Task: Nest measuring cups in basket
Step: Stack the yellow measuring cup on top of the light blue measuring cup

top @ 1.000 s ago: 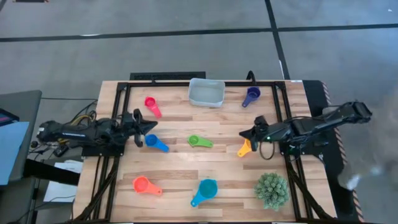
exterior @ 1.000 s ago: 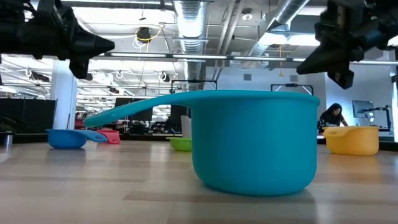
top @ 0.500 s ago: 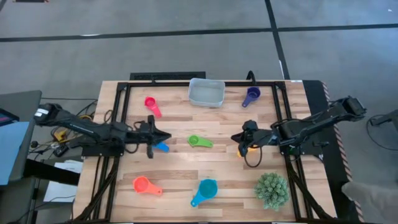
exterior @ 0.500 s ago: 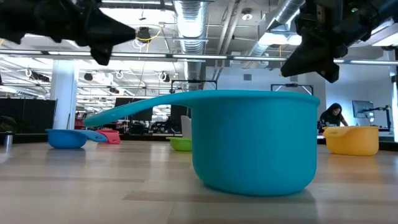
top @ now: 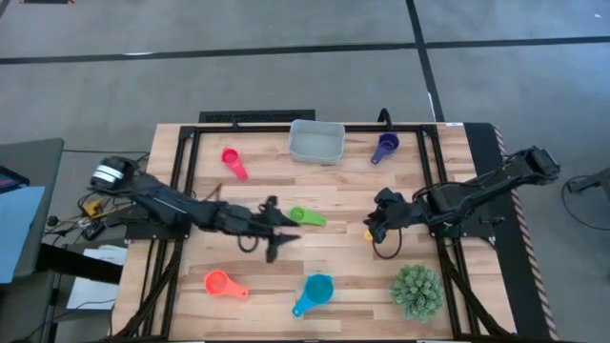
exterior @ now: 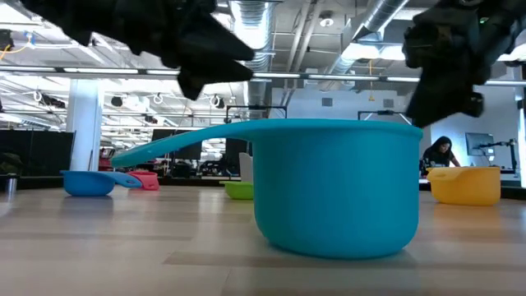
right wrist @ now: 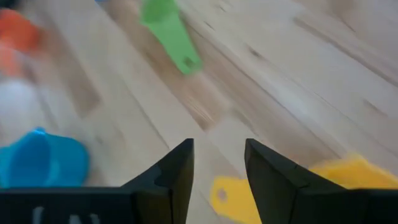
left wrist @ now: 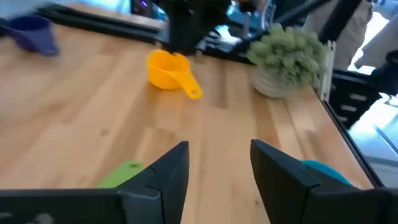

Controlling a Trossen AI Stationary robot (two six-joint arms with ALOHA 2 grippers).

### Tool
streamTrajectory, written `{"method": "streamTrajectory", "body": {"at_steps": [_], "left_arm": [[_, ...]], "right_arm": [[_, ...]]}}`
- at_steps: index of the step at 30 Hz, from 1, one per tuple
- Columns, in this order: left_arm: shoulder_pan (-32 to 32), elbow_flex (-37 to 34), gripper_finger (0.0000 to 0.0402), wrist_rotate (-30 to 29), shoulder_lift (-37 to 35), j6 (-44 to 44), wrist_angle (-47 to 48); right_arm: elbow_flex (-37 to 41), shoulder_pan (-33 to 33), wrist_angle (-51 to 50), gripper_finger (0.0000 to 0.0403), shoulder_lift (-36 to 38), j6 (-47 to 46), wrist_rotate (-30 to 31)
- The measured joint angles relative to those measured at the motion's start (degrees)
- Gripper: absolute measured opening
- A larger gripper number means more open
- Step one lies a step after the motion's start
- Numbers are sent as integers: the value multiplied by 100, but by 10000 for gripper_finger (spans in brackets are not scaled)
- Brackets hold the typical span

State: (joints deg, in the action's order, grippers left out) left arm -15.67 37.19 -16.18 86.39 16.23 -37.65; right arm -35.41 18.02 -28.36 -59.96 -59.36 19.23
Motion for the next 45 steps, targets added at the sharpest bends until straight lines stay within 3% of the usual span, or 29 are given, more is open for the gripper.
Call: {"method": "streamTrajectory", "body": {"at_steps": [8,13,25,30,39,45], "left_arm": [[-243,1312,152,223,1428,57,755],[-229,1915,149,187,1815,75,1577],[-229,2068,148,188,1829,92,1929],[-227,2068,148,66,1827,94,1982],[-225,2068,148,71,1825,95,2035],[-238,2061,148,-131,1744,118,2157]], "right_arm": [[-585,463,-2565,155,-258,-1380,176],[-540,321,-3599,149,-383,-2040,174],[19,-404,-2994,131,-416,-1879,-304],[280,-507,-2505,116,-417,-1838,-419],[307,-505,-2485,109,-416,-1681,-418],[307,-486,-2451,55,-416,-1558,-420]]}}
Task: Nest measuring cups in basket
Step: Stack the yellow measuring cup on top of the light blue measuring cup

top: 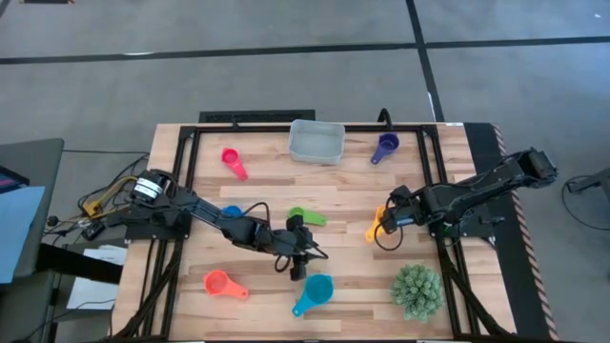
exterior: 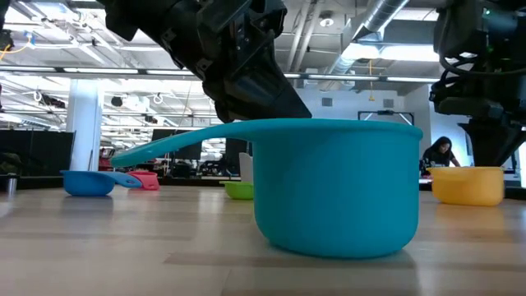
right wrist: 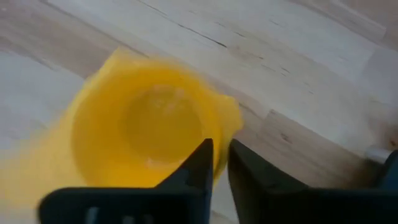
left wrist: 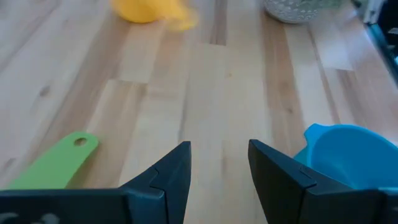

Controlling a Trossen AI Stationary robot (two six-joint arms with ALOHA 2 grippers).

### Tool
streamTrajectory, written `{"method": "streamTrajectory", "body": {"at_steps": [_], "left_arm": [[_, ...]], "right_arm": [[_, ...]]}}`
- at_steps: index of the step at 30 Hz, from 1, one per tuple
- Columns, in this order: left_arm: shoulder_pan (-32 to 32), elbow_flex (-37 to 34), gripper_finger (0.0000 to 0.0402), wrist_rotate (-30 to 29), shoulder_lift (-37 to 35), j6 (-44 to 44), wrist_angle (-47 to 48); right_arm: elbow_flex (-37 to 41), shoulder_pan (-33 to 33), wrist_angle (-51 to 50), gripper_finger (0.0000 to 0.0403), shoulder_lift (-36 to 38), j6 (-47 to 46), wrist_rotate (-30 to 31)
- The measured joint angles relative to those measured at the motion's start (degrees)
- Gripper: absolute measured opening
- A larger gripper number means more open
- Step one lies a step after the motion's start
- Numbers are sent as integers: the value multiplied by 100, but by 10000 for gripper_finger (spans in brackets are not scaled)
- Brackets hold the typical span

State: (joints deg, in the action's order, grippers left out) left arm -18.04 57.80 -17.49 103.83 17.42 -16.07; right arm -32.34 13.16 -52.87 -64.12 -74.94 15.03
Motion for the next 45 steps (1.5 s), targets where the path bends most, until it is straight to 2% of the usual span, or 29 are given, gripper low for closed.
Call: {"method": "streamTrajectory", "body": {"at_steps": [4,8,12,17,21,27,33,40,45], "left_arm": [[-51,-2,148,-810,-411,-214,657],[-206,-3,148,-1760,-1009,-339,1314],[-414,-493,148,-2127,-1553,-318,1047],[-600,-1533,148,-2180,-1958,115,119],[-703,-1989,148,-2161,-2063,679,-225],[-788,-1989,148,-2197,-2068,979,-193],[-876,-1952,148,-2234,-2075,916,-197],[-960,-1934,148,-2223,-2077,793,-150],[-992,-1934,148,-2221,-2077,774,-127]], "right_arm": [[0,94,187,12,4,118,6],[0,208,515,20,2,146,30],[-91,405,966,9,-2,162,220],[-566,784,1333,8,-1,213,478],[-1095,1115,1636,5,-262,214,773],[-2084,1510,1983,10,-1418,105,1061],[-3257,1758,2048,13,-2609,-2,1064],[-4316,2014,2021,16,-3562,-295,1054],[-4784,2222,1994,14,-4070,-690,1014]]}}
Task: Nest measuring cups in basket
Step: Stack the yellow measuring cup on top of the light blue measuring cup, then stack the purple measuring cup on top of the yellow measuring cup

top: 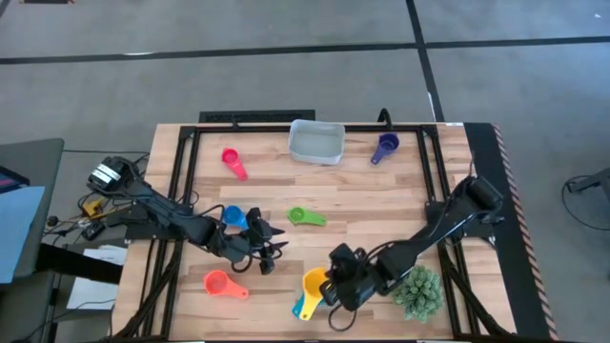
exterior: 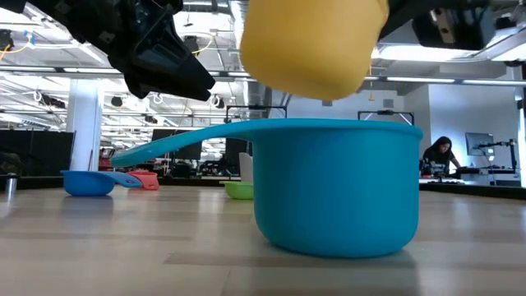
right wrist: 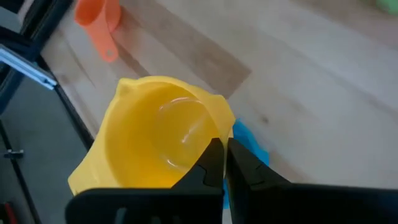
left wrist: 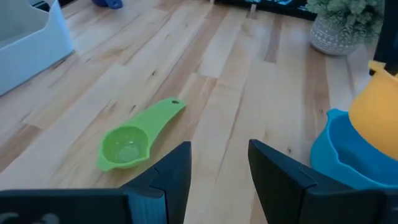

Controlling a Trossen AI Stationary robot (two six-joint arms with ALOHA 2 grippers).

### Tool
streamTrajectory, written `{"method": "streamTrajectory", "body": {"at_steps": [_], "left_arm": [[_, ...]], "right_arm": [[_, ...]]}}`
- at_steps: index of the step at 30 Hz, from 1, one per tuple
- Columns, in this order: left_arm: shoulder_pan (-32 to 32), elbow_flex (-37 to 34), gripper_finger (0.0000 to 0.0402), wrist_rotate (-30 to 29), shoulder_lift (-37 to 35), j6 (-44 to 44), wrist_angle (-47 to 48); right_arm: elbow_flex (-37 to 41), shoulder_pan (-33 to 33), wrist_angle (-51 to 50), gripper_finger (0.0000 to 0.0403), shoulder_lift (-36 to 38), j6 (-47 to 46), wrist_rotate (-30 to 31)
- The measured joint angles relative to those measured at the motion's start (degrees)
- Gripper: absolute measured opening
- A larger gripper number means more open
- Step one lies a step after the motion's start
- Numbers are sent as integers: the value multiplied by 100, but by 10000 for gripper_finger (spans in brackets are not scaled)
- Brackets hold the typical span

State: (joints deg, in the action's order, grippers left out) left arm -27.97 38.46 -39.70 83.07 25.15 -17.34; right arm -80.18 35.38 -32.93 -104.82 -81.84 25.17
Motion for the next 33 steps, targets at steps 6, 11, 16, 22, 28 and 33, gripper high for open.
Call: {"method": "streamTrajectory", "body": {"at_steps": [6,11,16,22,28,33], "left_arm": [[-7,0,148,3,0,-66,1],[-7,0,148,9,0,-68,25],[-11,0,148,19,0,-64,35],[-11,0,148,17,0,-60,35],[86,0,148,-168,0,-187,17],[624,0,148,247,0,-433,-172]], "right_arm": [[-155,117,-108,30,-344,-503,-63],[-153,110,-455,31,-503,-872,-84],[-153,82,-478,48,-516,-879,-127],[-153,82,-1005,103,-516,-965,-129],[-153,-33,-1729,167,-406,-881,93],[-156,-321,-2787,187,100,-534,347]]}}
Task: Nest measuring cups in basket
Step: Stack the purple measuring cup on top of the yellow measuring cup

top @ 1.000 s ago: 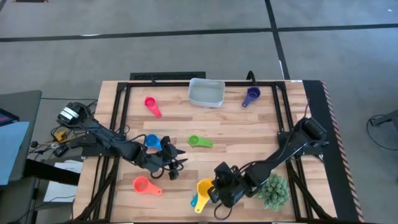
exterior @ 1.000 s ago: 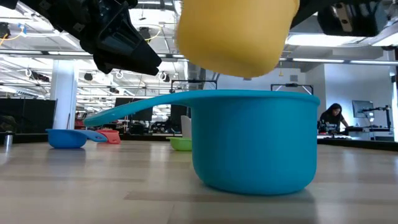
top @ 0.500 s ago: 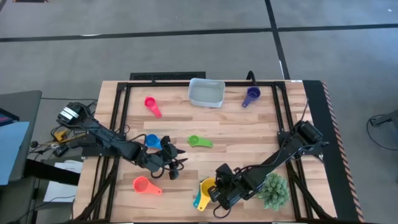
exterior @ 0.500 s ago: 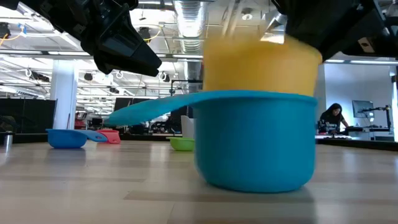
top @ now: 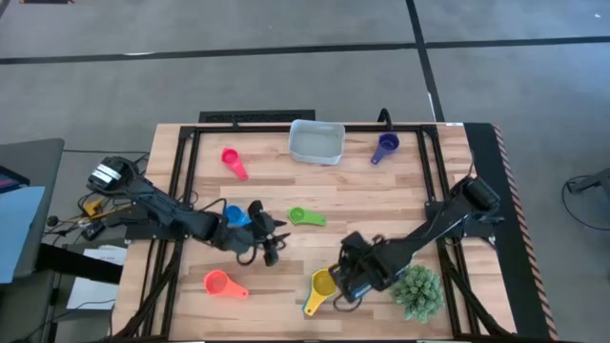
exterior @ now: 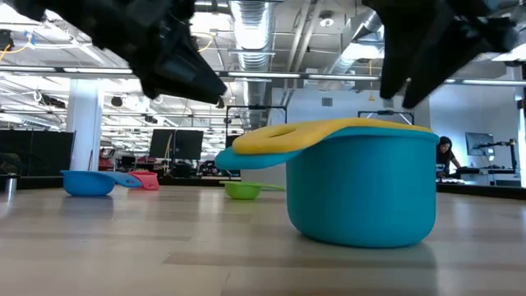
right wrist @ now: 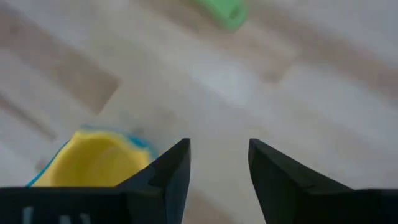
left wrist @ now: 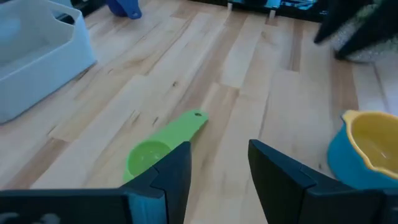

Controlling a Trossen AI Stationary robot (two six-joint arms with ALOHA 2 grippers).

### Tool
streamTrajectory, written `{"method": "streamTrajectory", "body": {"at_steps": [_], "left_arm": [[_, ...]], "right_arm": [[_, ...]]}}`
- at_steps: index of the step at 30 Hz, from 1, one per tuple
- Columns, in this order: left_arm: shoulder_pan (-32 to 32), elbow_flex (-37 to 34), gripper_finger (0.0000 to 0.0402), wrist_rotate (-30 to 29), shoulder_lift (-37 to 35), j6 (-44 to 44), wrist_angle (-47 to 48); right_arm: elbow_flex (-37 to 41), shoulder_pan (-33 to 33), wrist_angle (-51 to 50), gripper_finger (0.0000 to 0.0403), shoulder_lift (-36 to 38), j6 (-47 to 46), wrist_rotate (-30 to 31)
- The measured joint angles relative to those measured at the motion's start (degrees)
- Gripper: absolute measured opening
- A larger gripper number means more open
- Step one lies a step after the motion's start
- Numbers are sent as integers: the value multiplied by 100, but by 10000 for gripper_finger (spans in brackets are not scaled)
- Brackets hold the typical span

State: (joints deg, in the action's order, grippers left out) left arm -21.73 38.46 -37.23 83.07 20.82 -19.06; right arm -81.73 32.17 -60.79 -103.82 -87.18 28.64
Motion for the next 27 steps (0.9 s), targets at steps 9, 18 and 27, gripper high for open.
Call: {"method": "streamTrajectory", "body": {"at_steps": [9,18,27], "left_arm": [[991,2,148,848,0,-495,-136],[1586,2,148,940,0,-1228,-125],[2056,2,148,1249,0,-1565,95]], "right_arm": [[245,-1107,-1888,160,1022,729,872],[1920,-3797,-455,135,2549,2370,841],[2524,-6183,941,148,2524,3679,-614]]}}
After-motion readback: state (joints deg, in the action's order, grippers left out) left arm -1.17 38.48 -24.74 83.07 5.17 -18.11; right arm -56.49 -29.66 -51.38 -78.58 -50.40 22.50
